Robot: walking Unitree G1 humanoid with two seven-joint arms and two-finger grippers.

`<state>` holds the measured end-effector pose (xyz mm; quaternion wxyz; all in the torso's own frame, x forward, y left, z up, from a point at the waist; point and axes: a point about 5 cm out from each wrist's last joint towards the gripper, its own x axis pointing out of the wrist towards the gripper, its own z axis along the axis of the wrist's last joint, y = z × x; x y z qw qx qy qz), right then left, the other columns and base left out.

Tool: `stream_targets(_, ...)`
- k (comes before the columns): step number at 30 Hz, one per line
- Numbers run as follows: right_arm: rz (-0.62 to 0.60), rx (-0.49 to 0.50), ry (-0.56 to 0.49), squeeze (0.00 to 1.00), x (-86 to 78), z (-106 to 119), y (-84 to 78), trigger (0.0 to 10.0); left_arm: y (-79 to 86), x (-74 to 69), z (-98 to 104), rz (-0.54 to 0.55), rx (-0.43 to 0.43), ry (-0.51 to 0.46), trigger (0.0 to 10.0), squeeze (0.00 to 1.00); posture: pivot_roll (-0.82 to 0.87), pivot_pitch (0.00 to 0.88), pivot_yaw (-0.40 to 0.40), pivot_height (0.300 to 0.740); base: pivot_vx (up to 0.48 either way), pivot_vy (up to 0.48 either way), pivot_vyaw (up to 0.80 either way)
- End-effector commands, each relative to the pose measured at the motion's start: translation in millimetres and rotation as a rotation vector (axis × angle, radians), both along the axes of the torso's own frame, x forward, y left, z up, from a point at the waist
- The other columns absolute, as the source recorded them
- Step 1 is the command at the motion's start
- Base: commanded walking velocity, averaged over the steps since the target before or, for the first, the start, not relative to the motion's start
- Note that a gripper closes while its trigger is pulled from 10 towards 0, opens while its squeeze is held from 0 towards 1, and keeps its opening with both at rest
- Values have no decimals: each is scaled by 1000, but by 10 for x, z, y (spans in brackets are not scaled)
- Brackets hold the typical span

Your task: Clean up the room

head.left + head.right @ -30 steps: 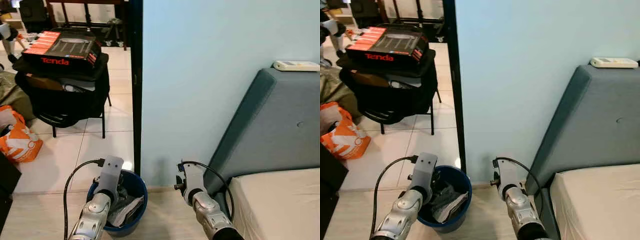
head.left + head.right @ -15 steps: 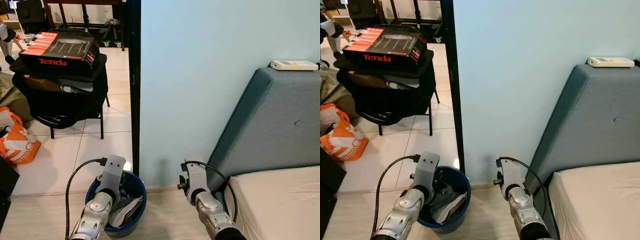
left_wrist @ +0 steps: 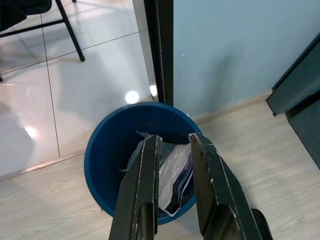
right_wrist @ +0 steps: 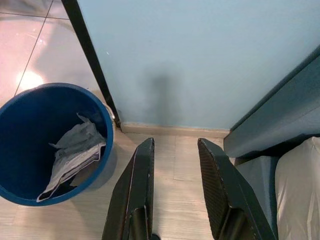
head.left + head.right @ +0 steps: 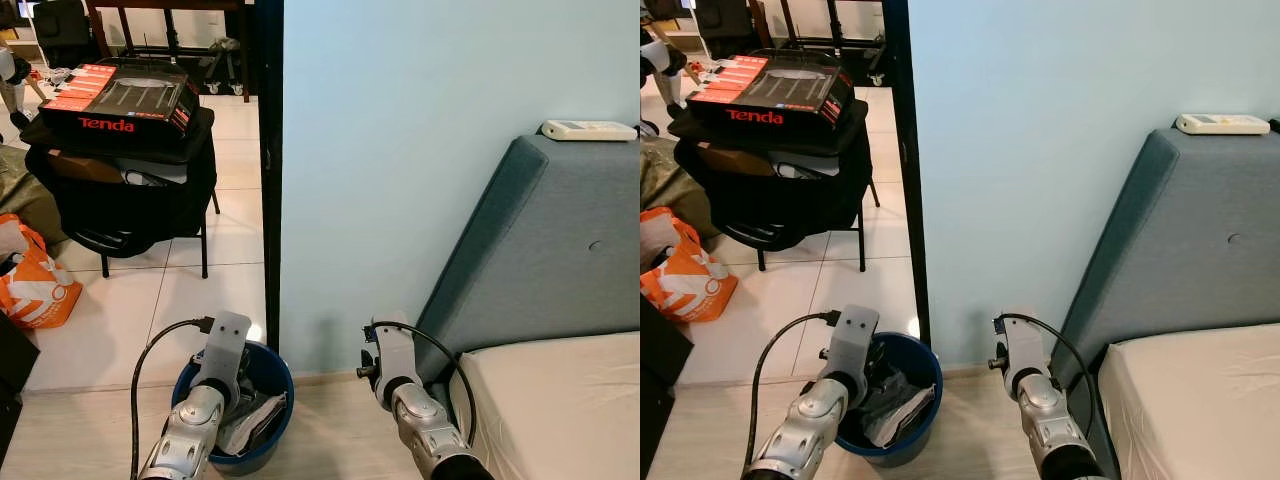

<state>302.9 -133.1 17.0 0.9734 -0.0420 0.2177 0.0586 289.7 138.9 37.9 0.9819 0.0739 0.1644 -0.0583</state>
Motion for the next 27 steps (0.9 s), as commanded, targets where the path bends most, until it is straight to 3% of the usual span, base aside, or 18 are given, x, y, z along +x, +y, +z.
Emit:
stream_targets(1, -24, 13, 21, 0, -41, -45, -28, 10000, -20, -20, -45, -1, -4, 20, 10000, 0, 44, 89, -48, 728, 0, 0, 0)
stream_targets(10, -28, 15, 25, 0, -31, -37, -25, 10000, -30, 0, -40, 0, -9, 22, 10000, 0, 43, 92, -47, 728, 0, 0, 0)
stream_targets(27, -34, 22, 43, 0, -20, -38, -33, 10000, -39, 5, -39, 7, -15, 22, 10000, 0, 43, 96, -52, 728, 0, 0, -800)
